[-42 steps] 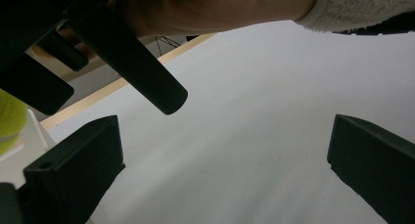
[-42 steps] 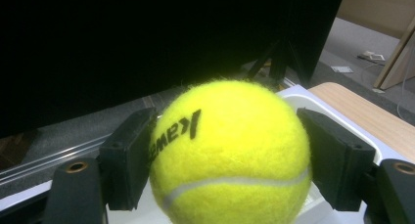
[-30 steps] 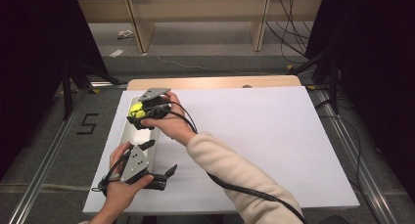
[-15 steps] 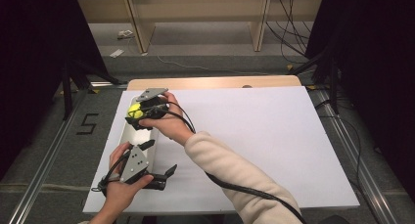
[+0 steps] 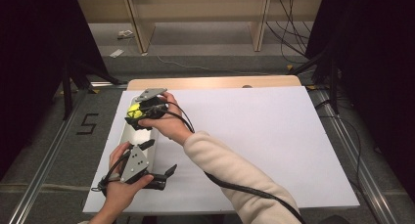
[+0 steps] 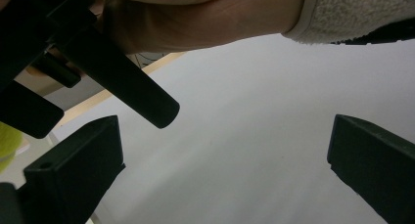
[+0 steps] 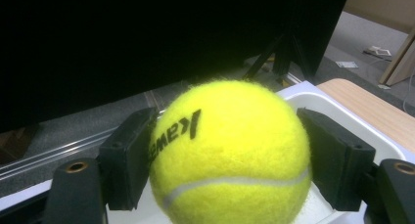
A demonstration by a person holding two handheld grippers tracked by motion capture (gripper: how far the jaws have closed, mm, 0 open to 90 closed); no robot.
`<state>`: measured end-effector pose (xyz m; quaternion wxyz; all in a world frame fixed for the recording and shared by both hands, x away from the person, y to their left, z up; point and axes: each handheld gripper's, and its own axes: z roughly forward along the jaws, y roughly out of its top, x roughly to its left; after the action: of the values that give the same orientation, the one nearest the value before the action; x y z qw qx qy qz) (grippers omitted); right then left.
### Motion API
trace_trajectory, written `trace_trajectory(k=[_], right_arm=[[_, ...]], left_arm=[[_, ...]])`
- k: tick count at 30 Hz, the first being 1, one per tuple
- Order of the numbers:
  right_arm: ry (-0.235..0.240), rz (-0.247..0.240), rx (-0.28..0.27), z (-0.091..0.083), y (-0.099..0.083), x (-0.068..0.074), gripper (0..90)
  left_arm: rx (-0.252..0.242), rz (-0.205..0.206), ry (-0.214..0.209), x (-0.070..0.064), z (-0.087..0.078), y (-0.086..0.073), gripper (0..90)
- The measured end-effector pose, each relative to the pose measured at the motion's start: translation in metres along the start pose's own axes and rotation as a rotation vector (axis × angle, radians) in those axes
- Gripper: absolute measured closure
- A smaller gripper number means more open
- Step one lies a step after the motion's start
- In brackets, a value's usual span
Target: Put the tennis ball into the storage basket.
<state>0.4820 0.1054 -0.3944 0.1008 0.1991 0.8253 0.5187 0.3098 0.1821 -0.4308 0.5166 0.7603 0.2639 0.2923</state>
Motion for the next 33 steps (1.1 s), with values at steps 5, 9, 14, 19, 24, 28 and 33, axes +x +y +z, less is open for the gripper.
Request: trace_trajectory(k=[5,9,14,19,24,28,33], right_arm=[[0.000,-0.003,0.002,0.0018,0.0010,0.0000,26.7],[-0.002,-0.002,0.004,0.0031,0.0009,-0.0001,26.7],[-0.002,-0.002,0.007,0.0045,0.0012,-0.0008,26.7],[-0.001,0.001,0.008,0.0050,0.0017,-0.0014,26.7],[-0.002,0.007,0.015,0.0071,0.0000,-0.0020,26.7],[-0.002,0.009,0.018,0.0081,-0.0008,-0.0021,26.7],[-0.003,0.011,0.017,0.0097,-0.0011,-0.0026,26.7]], left_arm=[[-0.002,-0.003,0.000,0.0002,-0.0001,0.0000,0.0],[-0.002,-0.001,0.000,0.0001,-0.0001,0.0001,0.0],[-0.002,-0.001,-0.001,-0.0001,-0.0002,0.0001,0.0],[-0.001,0.000,-0.001,-0.0002,-0.0001,0.0001,0.0],[-0.002,0.000,-0.001,-0.0003,-0.0001,0.0002,0.0],[-0.002,0.000,-0.002,-0.0002,-0.0001,0.0001,0.0],[-0.003,-0.001,-0.001,-0.0001,-0.0002,0.0002,0.0]])
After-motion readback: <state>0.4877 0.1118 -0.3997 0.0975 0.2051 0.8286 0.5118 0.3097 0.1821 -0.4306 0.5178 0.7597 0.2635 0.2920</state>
